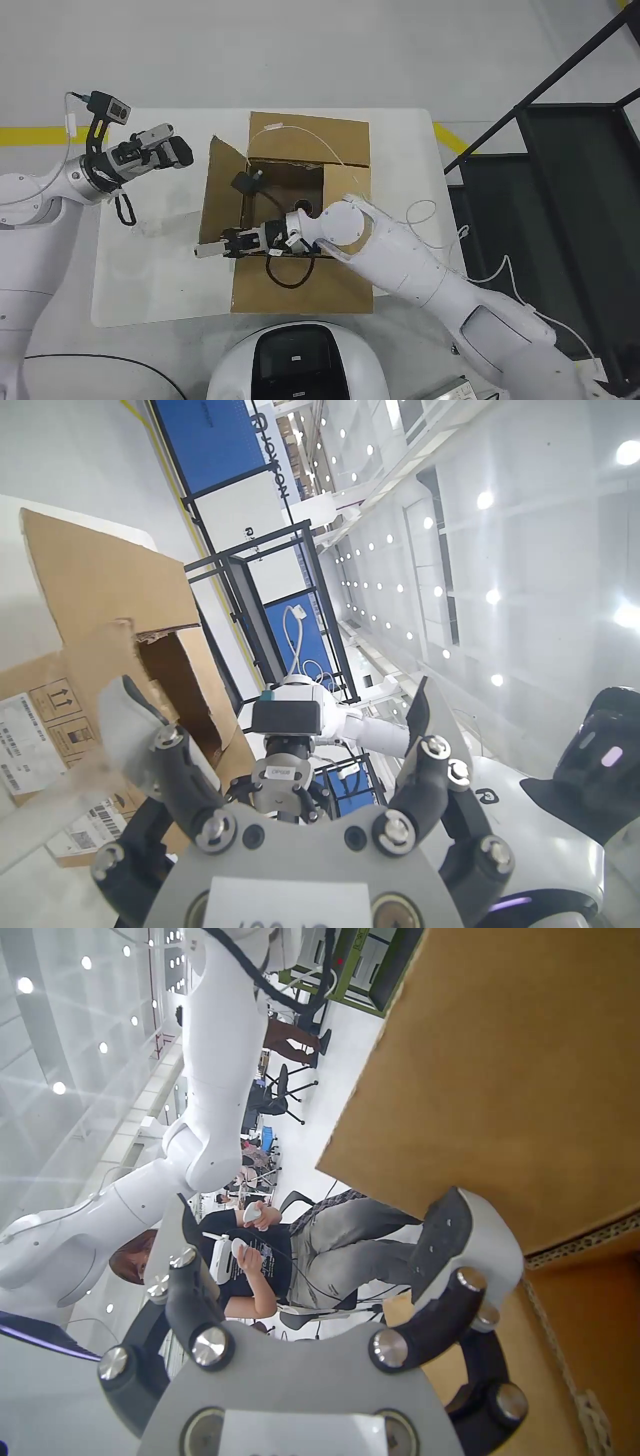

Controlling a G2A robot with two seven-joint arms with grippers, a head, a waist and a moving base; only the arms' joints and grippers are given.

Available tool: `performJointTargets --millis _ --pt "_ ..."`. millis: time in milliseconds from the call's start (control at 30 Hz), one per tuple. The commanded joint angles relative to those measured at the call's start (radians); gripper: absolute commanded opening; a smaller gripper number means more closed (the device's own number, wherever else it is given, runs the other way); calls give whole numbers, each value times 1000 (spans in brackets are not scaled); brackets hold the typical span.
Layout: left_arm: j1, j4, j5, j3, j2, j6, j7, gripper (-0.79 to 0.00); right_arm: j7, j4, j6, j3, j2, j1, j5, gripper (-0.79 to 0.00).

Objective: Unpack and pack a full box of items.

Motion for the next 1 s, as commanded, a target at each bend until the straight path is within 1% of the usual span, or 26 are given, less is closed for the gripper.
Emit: performJointTargets --millis 0,67,167,233,333,433,533,633,700,767,967 --pt "4 -10 0 -4 -1 3 -4 0 -14 30 20 -28 -18 19 -11 0" --pt "6 -12 21 3 -2 20 -16 0 -19 61 30 -52 -36 38 -6 0" --pt "-8 14 85 45 -9 73 -32 0 -20 95 20 -66 -56 54 9 0" --pt "-23 51 146 83 -18 100 -8 0 -14 106 7 -55 -60 54 30 0" --pt "-43 119 207 138 -35 115 31 0 5 106 -3 -20 -50 42 35 0" --pt "-60 184 240 177 -52 114 65 0 34 72 -12 35 -25 4 30 0" --pt "-69 228 256 197 -64 92 81 0 46 21 -9 114 11 -58 11 0" --pt "-67 252 251 201 -69 72 70 0 33 -40 47 211 50 -133 -21 0" --pt "-62 252 242 201 -71 65 53 0 21 -87 112 275 74 -181 -58 0" --pt "-55 243 231 199 -73 56 34 0 18 -143 146 332 95 -235 -85 0" --pt "-25 176 213 202 -76 43 -23 0 30 -304 177 488 143 -389 -113 0"
